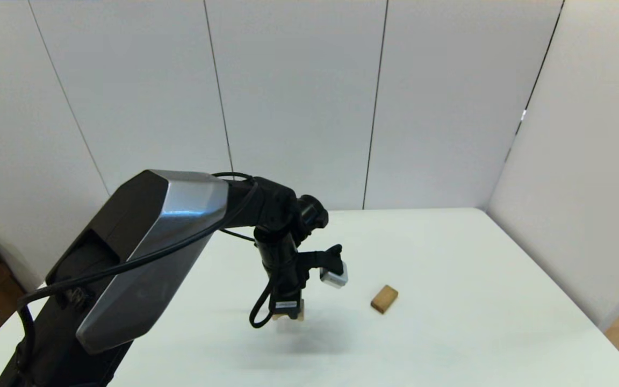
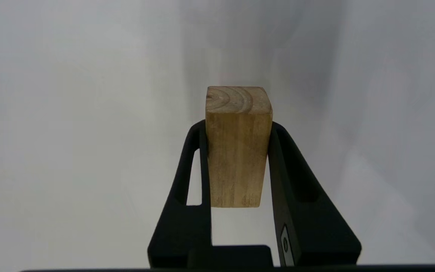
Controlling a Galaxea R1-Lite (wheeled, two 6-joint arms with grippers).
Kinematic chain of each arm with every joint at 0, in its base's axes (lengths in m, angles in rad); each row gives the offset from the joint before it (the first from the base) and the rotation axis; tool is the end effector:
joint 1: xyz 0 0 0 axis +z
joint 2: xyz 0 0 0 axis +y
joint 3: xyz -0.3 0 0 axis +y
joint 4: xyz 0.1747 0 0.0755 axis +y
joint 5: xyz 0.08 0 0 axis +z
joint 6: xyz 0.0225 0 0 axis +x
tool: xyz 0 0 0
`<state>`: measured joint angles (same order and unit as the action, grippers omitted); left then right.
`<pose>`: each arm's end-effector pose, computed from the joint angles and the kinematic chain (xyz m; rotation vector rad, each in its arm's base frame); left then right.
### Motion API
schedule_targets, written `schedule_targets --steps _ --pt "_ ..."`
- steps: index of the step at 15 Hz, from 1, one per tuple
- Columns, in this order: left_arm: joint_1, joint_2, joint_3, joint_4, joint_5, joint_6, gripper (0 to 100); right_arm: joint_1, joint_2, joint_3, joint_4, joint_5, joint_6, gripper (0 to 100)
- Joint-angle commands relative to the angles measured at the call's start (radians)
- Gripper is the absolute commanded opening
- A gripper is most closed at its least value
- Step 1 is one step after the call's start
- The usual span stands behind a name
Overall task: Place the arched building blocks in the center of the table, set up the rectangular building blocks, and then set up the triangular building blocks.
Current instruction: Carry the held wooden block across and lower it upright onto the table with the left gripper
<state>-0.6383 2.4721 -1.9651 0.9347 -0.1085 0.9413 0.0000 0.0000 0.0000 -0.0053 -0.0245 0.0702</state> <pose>0.3502 -0.2628 0.0658 1.1177 1.0519 -1.2645 -0.0228 -0.0006 0.0760 0.0703 -0.0062 -0.0243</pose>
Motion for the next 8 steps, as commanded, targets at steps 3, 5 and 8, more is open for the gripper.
schedule_targets --steps 3,5,8 --pt "-0.003 0.01 0.0 0.001 0.0 0.007 0 0.0 0.0 0.0 -0.001 0.0 0.0 100" --pt "-0.008 0.011 0.0 0.0 0.0 0.008 0 0.0 0.0 0.0 -0.001 0.0 0.0 100" --pt "-0.012 0.027 -0.005 -0.004 0.0 0.005 0 0.0 0.0 0.0 -0.001 0.0 0.0 100"
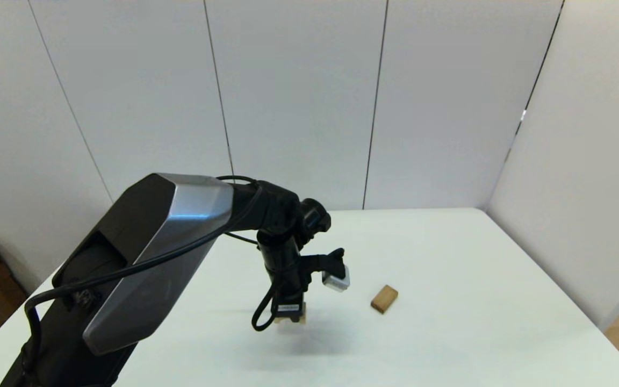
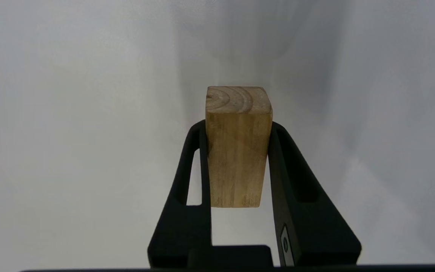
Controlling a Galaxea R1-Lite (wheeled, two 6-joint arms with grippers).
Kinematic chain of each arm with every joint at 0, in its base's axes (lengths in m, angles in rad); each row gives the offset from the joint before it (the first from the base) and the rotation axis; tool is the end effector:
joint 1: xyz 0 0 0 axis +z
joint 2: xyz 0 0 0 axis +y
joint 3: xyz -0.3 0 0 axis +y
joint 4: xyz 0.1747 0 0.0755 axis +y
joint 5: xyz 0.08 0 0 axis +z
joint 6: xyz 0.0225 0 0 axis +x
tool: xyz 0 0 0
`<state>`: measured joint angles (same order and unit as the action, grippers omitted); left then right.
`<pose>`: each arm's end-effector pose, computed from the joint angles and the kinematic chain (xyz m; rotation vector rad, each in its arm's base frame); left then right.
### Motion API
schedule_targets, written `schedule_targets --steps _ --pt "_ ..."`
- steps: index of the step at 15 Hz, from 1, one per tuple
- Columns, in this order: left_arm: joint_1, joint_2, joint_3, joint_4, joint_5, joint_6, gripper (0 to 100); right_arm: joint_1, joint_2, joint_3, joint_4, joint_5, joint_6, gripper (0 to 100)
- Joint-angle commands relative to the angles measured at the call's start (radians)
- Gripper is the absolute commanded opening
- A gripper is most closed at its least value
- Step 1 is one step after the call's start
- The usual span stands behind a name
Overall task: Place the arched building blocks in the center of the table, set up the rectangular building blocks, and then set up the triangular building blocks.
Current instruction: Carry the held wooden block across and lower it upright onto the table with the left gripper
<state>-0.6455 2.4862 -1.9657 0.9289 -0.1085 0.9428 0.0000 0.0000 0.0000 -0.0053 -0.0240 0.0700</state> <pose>0.3495 -0.2663 0.0598 1.1238 1.0559 -1.2735 -0.0228 -0.0005 0.0760 0.0701 -0.0061 -0.0238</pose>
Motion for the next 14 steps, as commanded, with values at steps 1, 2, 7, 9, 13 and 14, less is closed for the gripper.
schedule_targets --steps 1,2,7,9,13,14 --pt "-0.006 0.016 -0.004 -0.012 0.0 -0.001 0 0.0 0.0 0.0 -0.001 -0.001 0.001 100" --pt "-0.006 0.019 -0.004 -0.024 0.0 -0.004 0 0.0 0.0 0.0 -0.001 -0.001 0.001 100" --pt "-0.009 0.025 -0.004 -0.036 0.0 -0.007 0 0.0 0.0 0.0 -0.001 -0.001 0.001 100" --pt "-0.009 0.028 -0.004 -0.036 0.0 -0.009 0 0.0 0.0 0.0 -0.001 -0.001 0.001 100" --pt "-0.009 0.025 -0.004 -0.035 0.0 -0.009 0 0.0 0.0 0.002 -0.001 -0.001 0.001 100" --pt "-0.009 0.026 -0.004 -0.035 0.0 -0.009 0 0.0 0.0 0.002 -0.001 -0.001 0.001 100"
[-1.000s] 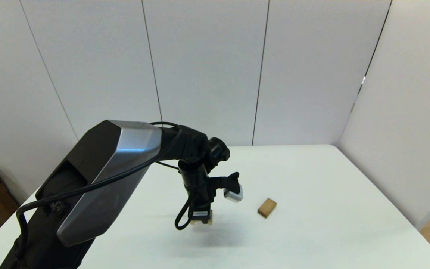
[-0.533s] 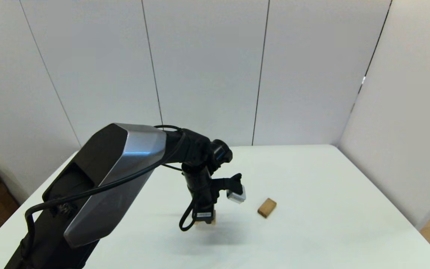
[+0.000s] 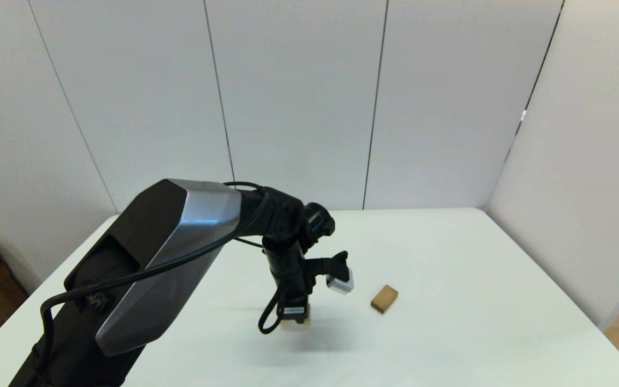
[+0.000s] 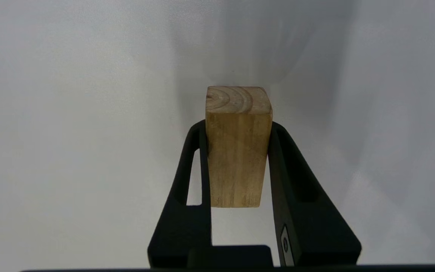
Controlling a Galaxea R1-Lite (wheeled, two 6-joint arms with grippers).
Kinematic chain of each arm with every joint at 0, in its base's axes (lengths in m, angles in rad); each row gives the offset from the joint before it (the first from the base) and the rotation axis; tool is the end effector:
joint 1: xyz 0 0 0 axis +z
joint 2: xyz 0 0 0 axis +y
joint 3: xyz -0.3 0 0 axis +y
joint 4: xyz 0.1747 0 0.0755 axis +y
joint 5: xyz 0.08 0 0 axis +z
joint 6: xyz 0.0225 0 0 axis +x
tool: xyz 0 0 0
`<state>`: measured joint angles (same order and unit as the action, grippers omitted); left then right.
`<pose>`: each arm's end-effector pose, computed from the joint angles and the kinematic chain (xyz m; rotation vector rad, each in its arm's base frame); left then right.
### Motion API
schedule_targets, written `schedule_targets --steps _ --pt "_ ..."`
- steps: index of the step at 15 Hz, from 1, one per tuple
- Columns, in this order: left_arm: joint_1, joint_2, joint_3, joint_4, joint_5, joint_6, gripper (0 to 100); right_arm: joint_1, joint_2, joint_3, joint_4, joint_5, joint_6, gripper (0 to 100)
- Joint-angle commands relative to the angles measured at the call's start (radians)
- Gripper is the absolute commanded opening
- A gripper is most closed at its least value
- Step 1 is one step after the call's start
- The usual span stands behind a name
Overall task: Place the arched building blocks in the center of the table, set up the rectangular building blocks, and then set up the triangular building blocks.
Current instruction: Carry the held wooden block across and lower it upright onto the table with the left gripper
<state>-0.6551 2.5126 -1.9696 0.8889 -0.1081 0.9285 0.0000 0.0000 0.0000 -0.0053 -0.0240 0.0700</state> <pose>0.3517 -0.2732 0.0495 1.1189 1.0412 -1.2662 -0.0228 -0.0005 0.0760 0.0701 -0.0061 -0.0238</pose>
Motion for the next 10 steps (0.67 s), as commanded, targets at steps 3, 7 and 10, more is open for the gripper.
schedule_targets --steps 3,7,10 --pt "0.0 0.002 0.0 0.002 -0.001 0.006 0 0.0 0.0 0.0 -0.001 -0.001 0.001 100" --pt "-0.001 0.002 -0.002 0.001 -0.001 0.006 0 0.0 0.0 0.002 -0.001 -0.001 0.001 100" --pt "-0.006 0.002 -0.002 0.001 -0.001 0.006 0 0.0 0.0 0.0 -0.001 -0.001 0.001 100"
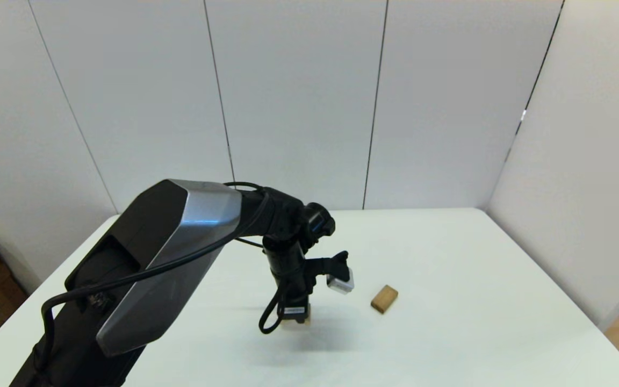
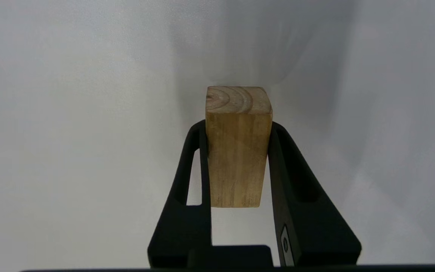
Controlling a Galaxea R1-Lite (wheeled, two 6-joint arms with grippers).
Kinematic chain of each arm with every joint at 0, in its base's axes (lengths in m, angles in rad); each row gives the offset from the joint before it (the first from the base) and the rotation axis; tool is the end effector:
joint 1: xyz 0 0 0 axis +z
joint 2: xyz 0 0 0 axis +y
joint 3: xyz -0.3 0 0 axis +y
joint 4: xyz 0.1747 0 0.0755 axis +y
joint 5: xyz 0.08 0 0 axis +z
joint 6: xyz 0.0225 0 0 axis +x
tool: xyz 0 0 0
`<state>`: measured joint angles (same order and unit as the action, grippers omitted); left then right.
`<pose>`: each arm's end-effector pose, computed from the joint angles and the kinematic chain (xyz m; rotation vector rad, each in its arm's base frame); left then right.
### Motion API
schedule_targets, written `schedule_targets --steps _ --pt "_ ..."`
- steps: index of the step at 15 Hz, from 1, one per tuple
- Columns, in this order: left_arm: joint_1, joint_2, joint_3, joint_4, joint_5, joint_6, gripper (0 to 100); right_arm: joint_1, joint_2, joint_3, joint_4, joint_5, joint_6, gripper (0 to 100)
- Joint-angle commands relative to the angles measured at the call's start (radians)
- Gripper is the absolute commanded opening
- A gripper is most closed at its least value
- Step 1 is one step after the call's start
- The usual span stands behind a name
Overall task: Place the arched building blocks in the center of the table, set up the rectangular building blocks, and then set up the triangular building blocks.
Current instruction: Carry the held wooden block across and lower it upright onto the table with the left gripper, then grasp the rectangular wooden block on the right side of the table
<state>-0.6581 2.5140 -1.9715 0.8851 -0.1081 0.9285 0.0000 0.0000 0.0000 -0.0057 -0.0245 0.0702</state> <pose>0.3514 -0.2747 0.0493 1.1206 1.0354 -1.2673 -0.0228 -0.0006 0.0761 0.0703 -0.0066 -0.0243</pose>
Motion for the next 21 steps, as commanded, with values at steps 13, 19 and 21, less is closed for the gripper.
schedule_targets --steps 13,19,21 --pt "0.025 -0.052 -0.001 -0.008 -0.002 -0.036 100 0.0 0.0 0.0 0.0 0.0 0.0 100" --pt "0.199 -0.288 0.008 0.101 -0.024 -0.108 100 0.0 0.0 0.0 0.0 0.0 0.0 100" --pt "0.272 -0.385 0.01 0.147 -0.051 -0.16 100 0.0 0.0 0.0 0.0 0.0 0.0 100"
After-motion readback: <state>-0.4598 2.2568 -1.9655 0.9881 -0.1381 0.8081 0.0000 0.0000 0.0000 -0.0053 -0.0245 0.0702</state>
